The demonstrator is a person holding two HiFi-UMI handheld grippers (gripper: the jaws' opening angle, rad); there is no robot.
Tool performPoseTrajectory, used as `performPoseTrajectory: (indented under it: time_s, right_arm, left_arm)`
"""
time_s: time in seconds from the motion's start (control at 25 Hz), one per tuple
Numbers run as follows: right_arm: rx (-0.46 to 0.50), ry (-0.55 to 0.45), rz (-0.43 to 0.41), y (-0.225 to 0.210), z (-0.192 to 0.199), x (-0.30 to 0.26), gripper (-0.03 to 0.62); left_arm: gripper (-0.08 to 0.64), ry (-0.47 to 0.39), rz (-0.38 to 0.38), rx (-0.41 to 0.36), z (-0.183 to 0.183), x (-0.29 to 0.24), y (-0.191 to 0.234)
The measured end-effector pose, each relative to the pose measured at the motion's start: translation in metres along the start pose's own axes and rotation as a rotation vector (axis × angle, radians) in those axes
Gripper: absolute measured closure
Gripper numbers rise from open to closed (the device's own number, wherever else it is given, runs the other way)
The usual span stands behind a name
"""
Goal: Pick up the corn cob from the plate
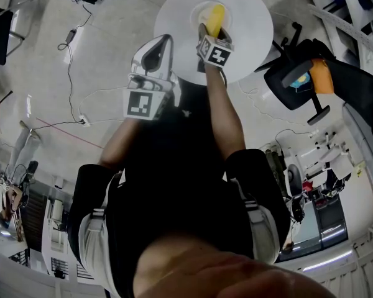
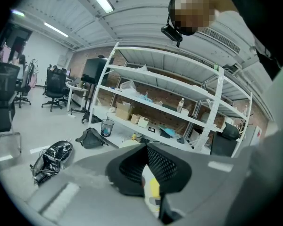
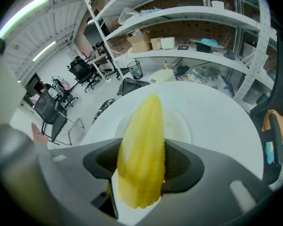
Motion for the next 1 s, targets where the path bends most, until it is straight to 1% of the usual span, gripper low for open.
performPoseTrajectory:
  time_s: [0.32, 0.56, 0.8, 1.0]
  right_arm:
    - [0.01, -0.03, -0.014, 0.0, 0.001, 0.019, 0.328]
    - [0.006, -0.073, -0.032, -0.005, -0.001, 0.037, 0.328]
    - [0.007, -0.12, -0.052, -0.009, -0.001, 0.06, 0.328]
    - [0.007, -0.165, -0.068, -0.015, 0.002, 0.082, 0.328]
  left_arm:
    - [0.554, -0.024, 0.005, -0.012, -0.004, 0.01, -0.013]
    - [0.554, -0.046, 0.012, -0.027, -0.007, 0.016, -0.028]
    - [0.554, -0.086, 0.013, -0.049, -0.015, 0.027, -0.048]
    - [0.554, -0.101, 0.011, -0.068, -0.018, 0.04, -0.069]
Point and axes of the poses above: the fingertips, and each gripper's own axes: x backward along the fingers, y to its left, z out of its underside, the point moved 10 cm from there along x, backward along the fingers, and after that the axes turned 11 degrees about z, right-handed, at the moved point
